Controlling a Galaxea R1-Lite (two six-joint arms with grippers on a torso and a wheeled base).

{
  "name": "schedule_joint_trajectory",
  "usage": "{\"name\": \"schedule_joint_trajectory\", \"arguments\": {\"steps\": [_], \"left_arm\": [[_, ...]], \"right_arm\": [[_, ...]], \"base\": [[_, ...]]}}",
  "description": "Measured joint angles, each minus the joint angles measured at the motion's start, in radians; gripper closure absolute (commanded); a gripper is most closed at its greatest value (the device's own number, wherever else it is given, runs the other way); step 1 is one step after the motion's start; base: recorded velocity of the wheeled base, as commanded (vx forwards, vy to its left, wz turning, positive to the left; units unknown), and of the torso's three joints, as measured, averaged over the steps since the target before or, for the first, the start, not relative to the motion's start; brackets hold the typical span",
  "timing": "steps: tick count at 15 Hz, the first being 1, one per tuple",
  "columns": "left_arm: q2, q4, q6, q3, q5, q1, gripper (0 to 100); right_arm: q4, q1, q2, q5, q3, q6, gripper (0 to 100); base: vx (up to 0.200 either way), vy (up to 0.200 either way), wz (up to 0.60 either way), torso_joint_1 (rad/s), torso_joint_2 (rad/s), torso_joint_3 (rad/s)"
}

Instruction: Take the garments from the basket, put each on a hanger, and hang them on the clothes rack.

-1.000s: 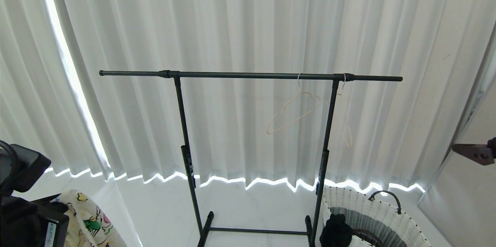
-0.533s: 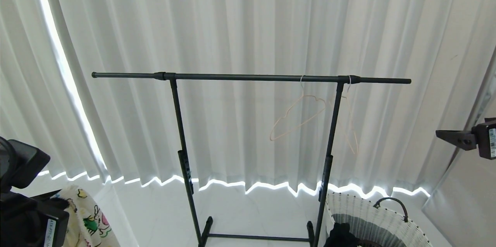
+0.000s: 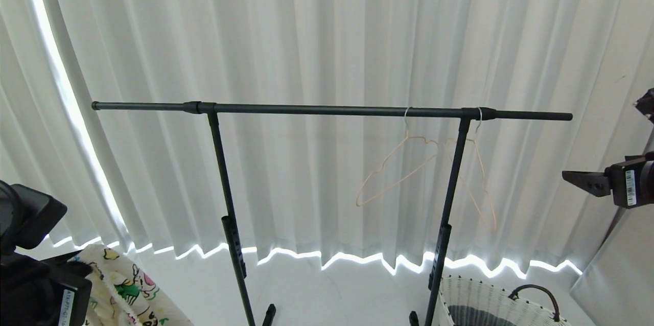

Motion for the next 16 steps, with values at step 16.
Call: {"name": "schedule_joint_trajectory", "arguments": {"steps": [16], "left_arm": [[0.015,0.000,0.021,0.023,0.003,0.007,100]], "right_arm": [[-0.327,0.002,0.299,-0.004,0.169,0.139,0]], "base": [[0.088,0.000,0.00,0.001,0.00,0.001]]}}
